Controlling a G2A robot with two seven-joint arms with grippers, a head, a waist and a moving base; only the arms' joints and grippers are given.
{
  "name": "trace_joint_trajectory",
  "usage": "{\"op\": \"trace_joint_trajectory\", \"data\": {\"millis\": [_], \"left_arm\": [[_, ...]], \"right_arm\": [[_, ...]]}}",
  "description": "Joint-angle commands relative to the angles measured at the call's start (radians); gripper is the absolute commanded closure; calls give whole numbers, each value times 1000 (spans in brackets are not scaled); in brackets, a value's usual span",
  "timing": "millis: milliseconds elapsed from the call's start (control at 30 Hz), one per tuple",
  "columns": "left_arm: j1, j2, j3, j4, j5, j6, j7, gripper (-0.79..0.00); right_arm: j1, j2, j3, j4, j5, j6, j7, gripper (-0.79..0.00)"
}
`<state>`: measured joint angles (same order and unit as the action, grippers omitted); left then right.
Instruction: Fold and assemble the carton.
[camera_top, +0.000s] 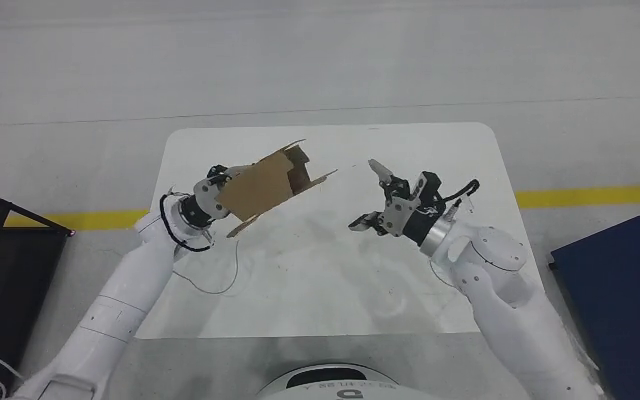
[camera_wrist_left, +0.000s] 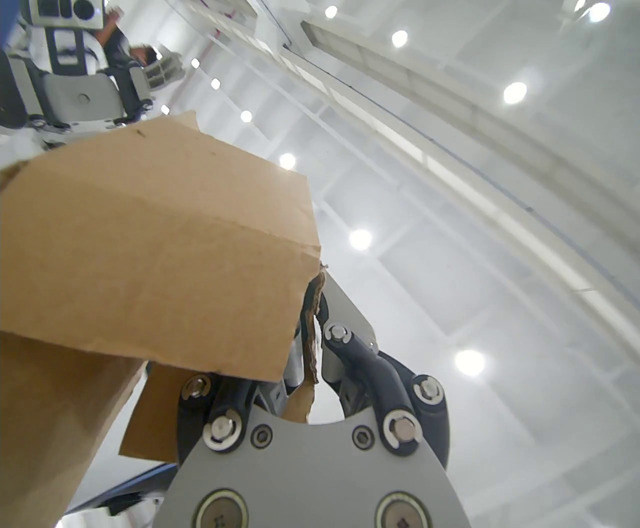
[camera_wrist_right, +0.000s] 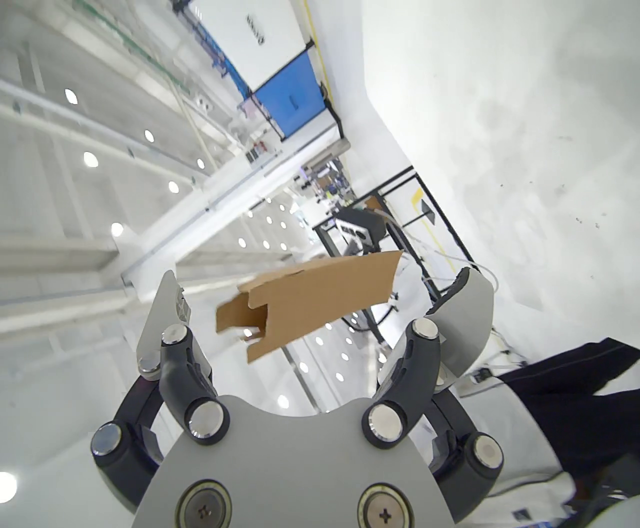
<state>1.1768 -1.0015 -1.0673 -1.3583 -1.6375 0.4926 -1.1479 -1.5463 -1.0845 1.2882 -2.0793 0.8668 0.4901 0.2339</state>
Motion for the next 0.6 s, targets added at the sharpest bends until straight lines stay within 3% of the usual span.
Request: {"op": "trace_joint_trajectory", "data": {"millis": [0,267,567], "left_arm": [[-30,-16,39,20,-44,43,3,0],[-118,-68,143,51,-46,69,-1,0],[-137,-98,166,74,-30,40,1,0]], "right_arm": [[-7,3,-7,-18,-79,-29,41,-785],[-15,7,-53,-82,-226,-18,43,-785],[-4,5,-110,-123,-284,31,57,-785]]}}
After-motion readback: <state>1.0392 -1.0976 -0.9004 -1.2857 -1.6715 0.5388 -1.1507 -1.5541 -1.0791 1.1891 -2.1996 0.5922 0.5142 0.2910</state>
